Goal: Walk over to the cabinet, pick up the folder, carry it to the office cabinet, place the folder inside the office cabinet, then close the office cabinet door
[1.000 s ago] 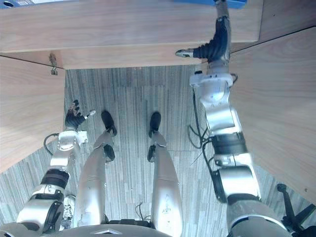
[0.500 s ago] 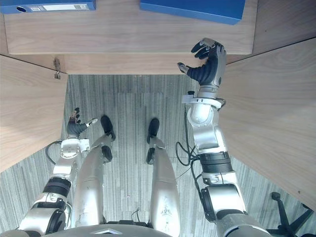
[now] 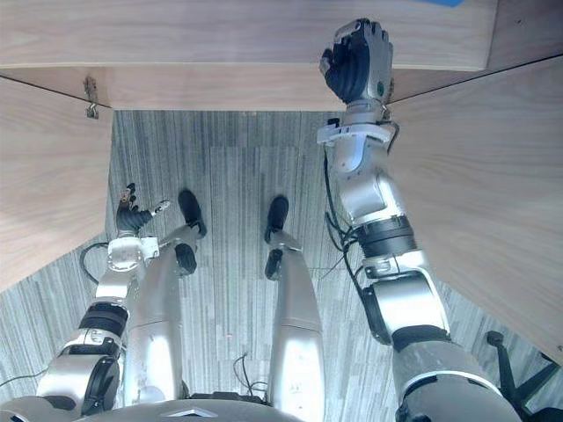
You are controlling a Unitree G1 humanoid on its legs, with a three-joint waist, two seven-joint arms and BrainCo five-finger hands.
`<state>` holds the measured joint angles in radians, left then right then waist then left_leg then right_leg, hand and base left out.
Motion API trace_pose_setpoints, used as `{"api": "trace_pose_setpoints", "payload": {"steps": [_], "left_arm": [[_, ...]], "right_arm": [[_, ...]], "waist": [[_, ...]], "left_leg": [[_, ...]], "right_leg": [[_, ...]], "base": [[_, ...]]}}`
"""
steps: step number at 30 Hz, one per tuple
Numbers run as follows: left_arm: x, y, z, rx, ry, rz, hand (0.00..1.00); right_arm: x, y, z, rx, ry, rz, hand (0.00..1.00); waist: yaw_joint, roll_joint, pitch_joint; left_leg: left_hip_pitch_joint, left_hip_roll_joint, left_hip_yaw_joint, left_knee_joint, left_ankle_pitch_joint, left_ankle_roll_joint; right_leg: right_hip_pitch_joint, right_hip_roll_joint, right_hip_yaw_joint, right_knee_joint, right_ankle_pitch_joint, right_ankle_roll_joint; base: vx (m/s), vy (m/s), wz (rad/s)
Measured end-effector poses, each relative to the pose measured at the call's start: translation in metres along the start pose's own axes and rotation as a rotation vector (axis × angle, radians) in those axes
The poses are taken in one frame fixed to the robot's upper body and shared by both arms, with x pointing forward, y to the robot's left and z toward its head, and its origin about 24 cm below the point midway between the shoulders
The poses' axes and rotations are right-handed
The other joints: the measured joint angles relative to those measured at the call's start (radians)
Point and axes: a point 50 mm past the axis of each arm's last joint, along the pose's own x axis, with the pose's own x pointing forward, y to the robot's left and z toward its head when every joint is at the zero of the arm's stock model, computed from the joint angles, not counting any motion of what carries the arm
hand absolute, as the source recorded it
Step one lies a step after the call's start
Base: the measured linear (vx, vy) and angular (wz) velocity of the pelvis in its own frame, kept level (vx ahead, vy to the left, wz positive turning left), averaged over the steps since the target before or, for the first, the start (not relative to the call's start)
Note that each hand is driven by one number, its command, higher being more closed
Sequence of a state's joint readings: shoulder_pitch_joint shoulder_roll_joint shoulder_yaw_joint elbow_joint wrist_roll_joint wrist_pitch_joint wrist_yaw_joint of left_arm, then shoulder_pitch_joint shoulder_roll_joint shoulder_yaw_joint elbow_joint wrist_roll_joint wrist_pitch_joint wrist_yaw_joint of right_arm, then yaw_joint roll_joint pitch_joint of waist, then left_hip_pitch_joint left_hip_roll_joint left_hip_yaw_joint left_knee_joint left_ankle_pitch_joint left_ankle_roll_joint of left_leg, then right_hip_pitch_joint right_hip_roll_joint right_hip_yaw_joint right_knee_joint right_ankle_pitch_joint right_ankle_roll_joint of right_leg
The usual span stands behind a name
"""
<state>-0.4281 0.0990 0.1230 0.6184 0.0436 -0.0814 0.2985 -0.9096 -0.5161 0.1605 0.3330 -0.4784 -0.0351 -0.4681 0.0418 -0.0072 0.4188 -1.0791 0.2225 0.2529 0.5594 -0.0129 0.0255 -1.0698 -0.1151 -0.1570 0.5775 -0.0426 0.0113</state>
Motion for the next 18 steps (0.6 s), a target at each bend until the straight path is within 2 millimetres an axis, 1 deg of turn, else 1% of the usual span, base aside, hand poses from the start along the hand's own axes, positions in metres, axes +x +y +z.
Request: {"api": "trace_pose_setpoints", "payload": {"steps": [3, 5, 6, 8, 11, 14, 18], "left_arm": [[0.001, 0.0, 0.001, -0.001, 0.0, 0.001, 0.0], [0.003, 0.002, 0.003, -0.004, -0.007, 0.008, 0.0], [0.003, 0.002, 0.003, -0.005, -0.006, 0.01, 0.0], [0.003, 0.003, 0.001, -0.006, 0.002, 0.014, 0.0], [0.004, 0.008, -0.002, -0.011, 0.019, 0.031, 0.0], [0.007, 0.011, 0.002, -0.018, 0.008, 0.037, 0.0], [0.012, 0.009, 0.011, -0.04, -0.01, 0.034, 0.0]], "right_arm": [[0.013, -0.004, 0.004, -0.041, -0.033, 0.009, 1.0], [0.025, -0.009, 0.011, -0.058, -0.071, -0.003, 1.0], [0.028, -0.01, 0.012, -0.062, -0.073, -0.005, 1.0], [0.036, -0.015, 0.009, -0.094, -0.07, 0.001, 1.0], [0.043, -0.019, 0.006, -0.13, -0.064, 0.003, 1.0], [0.054, -0.021, 0.006, -0.165, -0.061, 0.035, 1.0], [0.062, -0.023, 0.006, -0.175, -0.049, 0.055, 1.0]], "waist": [[0.006, 0.0, 0.0], [0.008, 0.0, 0.0], [0.007, 0.0, 0.0], [0.009, 0.0, 0.0], [0.009, 0.0, 0.0], [0.009, 0.0, 0.0], [0.005, 0.0, 0.001]], "left_leg": [[-0.03, 0.0, -0.005, 0.015, -0.001, 0.0], [-0.057, 0.0, -0.009, 0.02, 0.001, 0.0], [-0.063, 0.0, -0.008, 0.02, 0.001, 0.0], [-0.078, -0.001, -0.007, 0.024, 0.002, 0.001], [-0.092, -0.001, -0.011, 0.03, 0.001, 0.0], [-0.105, -0.003, -0.009, 0.031, 0.0, -0.001], [-0.112, -0.005, -0.005, 0.021, 0.001, -0.003]], "right_leg": [[-0.033, -0.006, -0.006, 0.027, -0.013, -0.003], [-0.06, -0.012, -0.012, 0.041, -0.016, -0.008], [-0.067, -0.014, -0.013, 0.045, -0.017, -0.008], [-0.084, -0.019, -0.015, 0.061, -0.021, -0.007], [-0.095, -0.022, -0.019, 0.073, -0.029, -0.009], [-0.114, -0.027, -0.018, 0.086, -0.035, -0.011], [-0.125, -0.037, -0.025, 0.097, -0.05, -0.013]], "base": [[0.0, -0.04, 0.06], [0.0, -0.04, 0.06], [0.01, -0.035, 0.07], [0.01, -0.037, 0.06], [0.02, -0.034, 0.05], [0.0, -0.022, 0.03], [0.0, -0.029, 0.1]]}}
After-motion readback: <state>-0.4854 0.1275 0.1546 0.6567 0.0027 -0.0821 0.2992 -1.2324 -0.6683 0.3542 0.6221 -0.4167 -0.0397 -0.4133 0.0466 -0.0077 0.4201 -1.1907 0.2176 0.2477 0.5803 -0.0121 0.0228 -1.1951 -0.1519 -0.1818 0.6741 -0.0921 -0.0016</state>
